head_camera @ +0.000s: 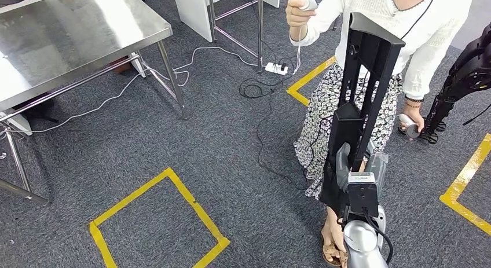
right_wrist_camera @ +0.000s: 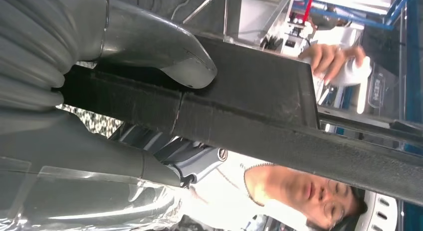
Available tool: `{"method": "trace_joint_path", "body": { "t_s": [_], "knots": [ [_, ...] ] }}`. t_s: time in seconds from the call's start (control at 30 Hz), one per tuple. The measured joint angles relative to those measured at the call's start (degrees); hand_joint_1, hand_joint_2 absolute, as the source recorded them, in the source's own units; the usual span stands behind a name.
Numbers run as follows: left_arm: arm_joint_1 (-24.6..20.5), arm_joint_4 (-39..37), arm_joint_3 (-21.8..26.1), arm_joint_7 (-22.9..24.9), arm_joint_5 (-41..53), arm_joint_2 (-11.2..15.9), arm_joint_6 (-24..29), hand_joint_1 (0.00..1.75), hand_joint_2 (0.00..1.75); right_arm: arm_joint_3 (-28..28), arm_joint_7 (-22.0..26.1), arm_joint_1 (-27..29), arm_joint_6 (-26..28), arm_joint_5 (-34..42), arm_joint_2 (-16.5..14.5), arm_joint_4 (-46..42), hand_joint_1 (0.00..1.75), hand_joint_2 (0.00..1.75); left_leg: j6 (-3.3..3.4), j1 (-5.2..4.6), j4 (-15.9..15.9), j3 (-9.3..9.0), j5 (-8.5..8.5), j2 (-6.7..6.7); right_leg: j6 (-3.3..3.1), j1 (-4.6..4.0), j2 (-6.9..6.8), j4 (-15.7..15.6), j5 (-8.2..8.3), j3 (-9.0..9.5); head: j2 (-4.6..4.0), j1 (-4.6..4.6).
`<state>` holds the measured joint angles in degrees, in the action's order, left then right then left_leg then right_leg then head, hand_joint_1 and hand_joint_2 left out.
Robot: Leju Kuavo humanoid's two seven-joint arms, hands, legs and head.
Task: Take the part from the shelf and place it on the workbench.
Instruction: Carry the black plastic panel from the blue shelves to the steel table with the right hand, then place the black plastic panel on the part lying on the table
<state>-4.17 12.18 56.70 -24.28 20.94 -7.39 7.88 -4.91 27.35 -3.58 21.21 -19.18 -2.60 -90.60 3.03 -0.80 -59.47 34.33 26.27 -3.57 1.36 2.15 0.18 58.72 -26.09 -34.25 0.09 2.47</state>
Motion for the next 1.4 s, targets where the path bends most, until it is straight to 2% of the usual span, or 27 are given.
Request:
{"method": "trace_joint_path", "body": {
  "t_s": [0.07, 0.13, 0.17, 0.2, 0.23, 0.27, 0.3, 0.37, 0.43, 0.5, 0.53, 0.57, 0.63, 0.7, 0.73, 0.8, 0.83, 0.9, 0.97, 1.03, 1.1, 1.17, 1.2, 1.23, 1.27, 1.33, 1.4],
  "knots": [
    [0.03, -0.01, -0.01, 0.00, 0.14, 0.08, -0.05, 0.00, 0.00, 0.01, -0.02, 0.01, 0.07, 0.04, -0.01, -0.22, 1.75, 1.75, -0.77, 0.43, -3.76, 1.61, 2.12, 1.42, -0.58, 0.23, -0.29, -0.10, -0.11, 0.37, 0.00, 0.43],
    [0.00, -0.03, -0.02, 0.00, 0.38, 0.00, -0.17, 0.00, 0.00, 0.04, -0.03, 0.10, 0.15, 0.20, 0.01, -0.40, 1.75, 1.75, -1.56, 1.04, -10.96, 5.44, 5.29, 2.80, -1.05, -0.04, -0.68, -0.12, -0.33, 0.55, 0.00, 0.76],
    [0.01, -0.04, -0.02, 0.00, 0.50, -0.01, -0.26, 0.00, 0.00, 0.08, -0.03, 0.18, 0.19, 0.33, 0.03, -0.42, 1.75, 1.75, -1.80, 1.31, -14.05, 7.30, 6.21, 3.09, -1.15, -0.16, -0.90, -0.12, -0.43, 0.58, 0.00, 0.75],
    [0.03, -0.04, -0.03, 0.00, 0.60, -0.01, -0.33, 0.00, 0.00, 0.15, -0.03, 0.33, 0.21, 0.47, 0.05, -0.43, 1.75, 1.75, -1.91, 1.48, -15.55, 8.43, 6.19, 3.23, -1.19, -0.25, -1.13, -0.12, -0.54, 0.63, 0.00, 0.76],
    [0.04, -0.04, -0.03, 0.00, 0.67, -0.01, -0.45, 0.00, 0.00, 0.26, -0.01, 0.51, 0.23, 0.62, 0.06, -0.48, 1.75, 1.75, -1.87, 1.57, -14.89, 8.46, 5.09, 3.30, -1.19, -0.31, -1.35, -0.12, -0.68, 0.75, 0.00, 0.77],
    [0.05, -0.03, -0.03, 0.00, 0.78, 0.00, -0.58, 0.00, 0.00, 0.38, 0.04, 0.67, 0.23, 0.76, 0.07, -0.57, 1.75, 1.75, -1.63, 1.55, -12.07, 7.29, 3.15, 3.43, -1.15, -0.36, -1.55, -0.13, -0.81, 0.94, 0.00, 0.77],
    [0.04, -0.03, -0.03, -0.01, 0.92, 0.03, -0.70, 0.00, 0.00, 0.54, 0.14, 0.79, 0.24, 0.90, 0.08, -0.75, 1.75, 1.75, -1.15, 1.38, -7.99, 5.36, 0.94, 3.89, -1.08, -0.37, -1.75, -0.18, -0.94, 1.17, 0.00, 0.77],
    [-0.09, -0.01, -0.03, -0.05, 1.25, 0.19, -0.89, 0.00, 0.00, 0.88, 0.46, 1.03, 0.32, 1.21, 0.12, -1.23, 1.75, 1.75, -0.32, 0.80, -1.52, 2.15, -1.38, 5.15, -0.77, -0.50, -2.18, -0.40, -1.18, 1.57, 0.00, 0.73],
    [-0.20, 0.01, -0.04, -0.11, 1.51, 0.36, -0.93, 0.00, 0.00, 1.25, 0.75, 1.50, 0.44, 1.51, 0.16, -1.66, 1.75, 1.75, 0.10, 0.24, 0.24, 1.31, -1.22, 5.57, -0.26, -0.47, -2.79, -0.82, -1.35, 1.90, 0.00, 0.72],
    [-0.14, 0.02, -0.05, -0.14, 1.67, 0.43, -0.93, 0.00, 0.00, 1.49, 0.93, 2.08, 0.52, 1.73, 0.24, -2.23, 1.75, 1.75, 0.81, 0.06, 1.81, 0.22, -1.60, 4.85, 0.26, -0.54, -3.23, -1.44, -1.42, 2.61, 0.00, 0.70],
    [-0.12, 0.02, -0.05, -0.16, 1.74, 0.41, -0.93, 0.00, 0.00, 1.61, 1.02, 2.26, 0.56, 1.78, 0.32, -2.52, 1.75, 1.75, 1.34, 0.09, 2.99, -0.70, -2.03, 4.50, 0.30, -0.70, -2.90, -0.89, -1.83, 2.55, 0.00, 0.64],
    [-0.13, 0.02, -0.06, -0.17, 1.76, 0.36, -0.93, 0.00, 0.00, 1.77, 1.09, 2.38, 0.61, 1.84, 0.42, -2.77, 1.75, 1.75, 1.83, 0.18, 4.09, -1.58, -2.50, 4.14, 0.16, -0.83, -2.31, 0.76, -2.63, 1.92, 0.00, 0.55],
    [-0.27, 0.02, -0.08, -0.20, 1.83, 0.26, -0.96, 0.00, 0.00, 2.25, 1.18, 2.78, 0.72, 1.91, 0.73, -2.94, 1.75, 1.75, 2.40, 0.24, 4.91, -2.31, -2.88, 3.35, -0.36, -0.81, -0.96, 7.66, -5.34, -1.74, 0.00, 0.40],
    [-0.35, 0.01, -0.10, -0.20, 1.90, 0.25, -1.03, 0.00, 0.00, 2.73, 1.20, 3.48, 0.80, 2.07, 1.05, -2.97, 1.75, 1.75, 2.38, 0.15, 4.81, -2.31, -2.70, 2.28, -0.07, -0.62, -0.54, 13.09, -6.68, -5.29, 0.00, 0.31],
    [-0.31, 0.01, -0.11, -0.19, 1.98, 0.20, -1.09, 0.00, 0.00, 2.90, 1.25, 3.73, 0.81, 2.22, 1.18, -3.00, 1.75, 1.75, 2.23, 0.15, 4.64, -2.31, -2.55, 1.74, 0.45, -0.49, -0.49, 12.88, -6.01, -5.67, 0.00, 0.31],
    [-0.24, -0.02, -0.16, -0.17, 2.22, 0.06, -1.17, 0.00, 0.00, 3.22, 1.41, 3.89, 0.85, 2.58, 1.41, -3.12, 1.75, 1.75, 1.57, 0.25, 3.72, -2.20, -1.90, 0.75, 1.78, -0.07, -0.21, 6.41, -2.58, -3.12, 0.00, 0.29],
    [-0.22, -0.02, -0.21, -0.15, 2.32, 0.02, -1.19, 0.00, 0.00, 3.34, 1.50, 3.85, 0.87, 2.74, 1.51, -3.19, 1.75, 1.75, 1.09, 0.17, 2.94, -1.98, -1.37, 0.34, 2.08, 0.01, 0.08, 3.00, -1.16, -1.49, 0.00, 0.23],
    [-0.18, -0.03, -0.36, -0.14, 2.43, 0.03, -1.17, 0.00, 0.00, 3.53, 1.59, 3.80, 0.93, 2.92, 1.62, -3.30, 1.75, 1.75, 0.38, -0.01, 1.52, -1.40, -0.41, -0.21, 1.64, 0.01, 0.42, -0.45, 0.02, 0.32, 0.00, 0.21],
    [-0.05, -0.03, -0.51, -0.14, 2.46, 0.05, -1.10, 0.00, 0.00, 3.62, 1.63, 3.76, 0.98, 2.99, 1.64, -3.36, 1.75, 1.75, 0.15, 0.05, 1.01, -1.05, -0.01, -0.39, 0.65, -0.10, 0.21, -0.39, -0.06, 0.41, 0.00, 0.24],
    [0.08, -0.04, -0.58, -0.13, 2.47, 0.13, -0.98, 0.00, 0.00, 3.68, 1.69, 3.72, 0.99, 3.07, 1.67, -3.42, 1.75, 1.75, -0.32, 0.32, -0.12, -0.66, 0.75, 0.52, 0.02, 0.06, -0.01, -0.47, -0.09, 0.63, 0.00, 0.39],
    [0.04, -0.06, -0.62, -0.11, 2.44, 0.15, -0.88, 0.00, 0.00, 3.74, 1.82, 3.75, 0.99, 3.19, 1.70, -3.51, 1.75, 1.75, -1.13, 0.74, -4.75, 1.43, 3.22, 2.17, -0.51, 0.15, -0.32, -0.54, -0.25, 0.93, 0.00, 0.71],
    [-0.01, -0.07, -0.64, -0.07, 2.35, 0.09, -0.83, 0.00, 0.00, 3.75, 1.92, 3.80, 0.99, 3.34, 1.73, -3.55, 1.75, 1.75, -1.74, 1.24, -12.03, 5.39, 6.15, 3.05, -0.91, -0.06, -0.76, -0.53, -0.49, 1.11, 0.00, 0.89],
    [0.00, -0.07, -0.64, -0.03, 2.31, 0.08, -0.81, 0.00, 0.00, 3.76, 1.95, 3.86, 0.99, 3.40, 1.74, -3.55, 1.75, 1.75, -1.87, 1.41, -14.48, 6.97, 6.60, 3.21, -1.03, -0.18, -1.03, -0.53, -0.62, 1.20, 0.00, 0.89],
    [0.01, -0.07, -0.64, 0.01, 2.27, 0.07, -0.79, 0.00, 0.00, 3.76, 1.96, 3.90, 0.99, 3.44, 1.75, -3.54, 1.75, 1.75, -1.85, 1.50, -14.92, 7.60, 5.95, 3.27, -1.10, -0.28, -1.27, -0.52, -0.76, 1.33, 0.00, 0.90],
    [0.02, -0.07, -0.64, 0.03, 2.24, 0.07, -0.78, 0.00, 0.00, 3.77, 1.96, 3.94, 0.99, 3.45, 1.74, -3.55, 1.75, 1.75, -1.66, 1.51, -13.12, 7.09, 4.29, 3.33, -1.11, -0.35, -1.51, -0.52, -0.90, 1.52, 0.00, 0.91],
    [-0.02, -0.05, -0.64, 0.04, 2.17, 0.15, -0.72, 0.00, 0.00, 3.77, 1.96, 3.92, 0.99, 3.44, 1.74, -3.58, 1.75, 1.75, -0.59, 1.10, -5.47, 3.65, 0.16, 4.33, -1.02, -0.42, -1.96, -0.65, -1.19, 2.02, 0.00, 0.88],
    [-0.16, -0.01, -0.65, 0.04, 2.07, 0.31, -0.60, 0.00, 0.00, 3.78, 1.98, 3.84, 1.02, 3.44, 1.75, -3.61, 1.75, 1.75, 0.50, 0.28, -0.14, 1.14, -1.52, 5.82, -0.75, -0.47, -2.49, -0.97, -1.36, 2.35, 0.00, 0.86]
  ]
}}
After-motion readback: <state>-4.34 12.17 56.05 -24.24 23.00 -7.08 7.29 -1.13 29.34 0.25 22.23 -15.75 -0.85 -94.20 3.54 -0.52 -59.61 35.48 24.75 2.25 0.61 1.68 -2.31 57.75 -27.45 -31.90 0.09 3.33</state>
